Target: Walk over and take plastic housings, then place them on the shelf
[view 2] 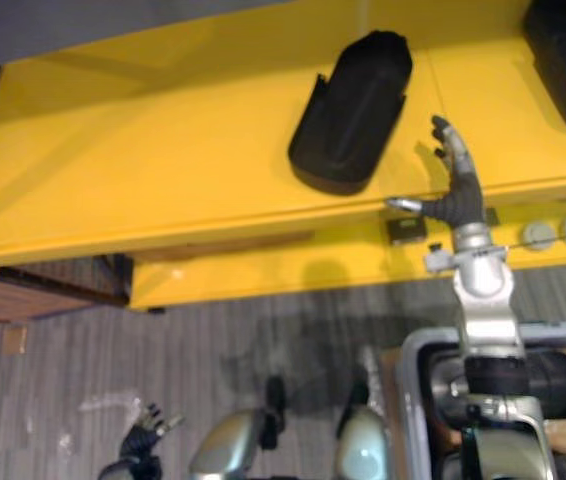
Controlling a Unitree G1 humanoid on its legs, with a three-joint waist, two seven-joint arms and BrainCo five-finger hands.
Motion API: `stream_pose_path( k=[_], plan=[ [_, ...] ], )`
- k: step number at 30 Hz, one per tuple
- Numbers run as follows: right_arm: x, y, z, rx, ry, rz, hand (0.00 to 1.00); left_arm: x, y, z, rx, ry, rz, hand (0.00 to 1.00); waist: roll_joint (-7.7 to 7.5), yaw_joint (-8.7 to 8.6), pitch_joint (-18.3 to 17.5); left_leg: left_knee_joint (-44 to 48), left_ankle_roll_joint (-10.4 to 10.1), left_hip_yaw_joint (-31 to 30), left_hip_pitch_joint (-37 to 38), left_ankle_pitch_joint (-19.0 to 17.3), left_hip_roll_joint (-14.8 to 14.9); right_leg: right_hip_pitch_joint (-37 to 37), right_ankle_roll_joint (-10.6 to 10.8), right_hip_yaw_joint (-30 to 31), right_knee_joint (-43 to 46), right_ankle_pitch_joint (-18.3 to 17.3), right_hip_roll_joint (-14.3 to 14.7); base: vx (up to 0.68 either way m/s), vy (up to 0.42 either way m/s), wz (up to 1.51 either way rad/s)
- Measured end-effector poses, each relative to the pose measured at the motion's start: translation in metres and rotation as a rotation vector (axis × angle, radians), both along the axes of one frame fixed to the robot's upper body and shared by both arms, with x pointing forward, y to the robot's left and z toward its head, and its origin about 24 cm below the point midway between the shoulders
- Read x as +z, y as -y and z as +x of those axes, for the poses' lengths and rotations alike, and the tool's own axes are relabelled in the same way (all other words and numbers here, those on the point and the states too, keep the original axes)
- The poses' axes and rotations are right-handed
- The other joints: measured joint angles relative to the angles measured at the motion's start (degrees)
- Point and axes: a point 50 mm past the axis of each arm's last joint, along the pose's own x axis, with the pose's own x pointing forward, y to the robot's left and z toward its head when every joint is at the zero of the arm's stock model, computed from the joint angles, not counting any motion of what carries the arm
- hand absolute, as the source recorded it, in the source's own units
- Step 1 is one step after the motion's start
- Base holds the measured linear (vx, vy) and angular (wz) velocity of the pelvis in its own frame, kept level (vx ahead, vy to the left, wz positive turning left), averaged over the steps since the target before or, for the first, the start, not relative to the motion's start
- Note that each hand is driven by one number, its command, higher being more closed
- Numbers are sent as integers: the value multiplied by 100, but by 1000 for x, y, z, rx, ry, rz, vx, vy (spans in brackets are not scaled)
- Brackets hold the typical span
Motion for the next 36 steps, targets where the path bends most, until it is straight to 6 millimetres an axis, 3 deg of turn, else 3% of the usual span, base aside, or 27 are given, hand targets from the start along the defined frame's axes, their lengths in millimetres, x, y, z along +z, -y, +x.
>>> stream_pose_path(
  k=[2, 5, 9, 11, 15, 20, 25, 31, 36],
  plan=[
    [5, 1, -10, -20, 34, 29, 0, -1, 8, 2, -19, 5, -6, 0, -49, -33, 30, 119, 48, 83, -4, -55, 17, -5, 1, 90, 13, 0, 10, 17, 14, -20],
    [4, 0, -14, -28, 51, 63, 0, 0, 9, 3, -17, 16, -6, 0, -63, -120, 145, 796, 58, 166, -236, -432, 188, -54, -10, 196, 155, -22, 105, -28, 25, -25],
    [13, -13, -22, 143, 85, 22, 0, 8, 11, 25, -21, 78, 16, 0, -85, -141, 468, 1688, 103, 295, -623, -882, 340, -419, 22, 409, 813, -249, 126, -113, 46, -21],
    [12, -17, -21, 215, 66, 11, 0, 10, 10, 29, -23, 93, 20, 0, -89, -136, 510, 1709, 112, 294, -625, -887, 325, -422, 24, 411, 841, -249, 96, -67, 20, 3],
    [15, -46, -19, 505, 7, -117, 0, 11, 4, 29, -8, 88, 37, 0, -91, -124, 510, 1743, 137, 267, -754, -888, 256, -572, 46, 410, 919, -263, -11, -70, 26, 6],
    [18, -69, -15, 659, -56, -271, 0, 4, 3, 20, 21, 39, 14, 0, -86, -95, 508, 1623, 177, 244, -791, -783, 149, -650, 57, 405, 979, -257, -96, 1, 13, 6],
    [27, -86, -6, 728, -91, -358, 0, 1, 3, 16, 23, 16, -1, 0, 12, -55, 536, 1441, 219, 156, -779, -618, -9, -671, 80, 330, 1002, -271, -223, 34, -2, 13],
    [16, -96, 11, 725, -210, -389, 0, -4, 4, 4, 16, -22, -17, 0, 27, 62, 537, 1327, 209, 104, -792, -497, -53, -706, 69, 276, 1013, -278, -260, -3, -19, 7],
    [6, -82, 29, 627, -284, -333, 0, -6, 5, 1, 10, -35, -18, 0, 163, 118, 465, 1229, 198, 31, -818, -443, -105, -743, 60, 231, 1031, -289, -314, -39, -7, 8]
  ],
)
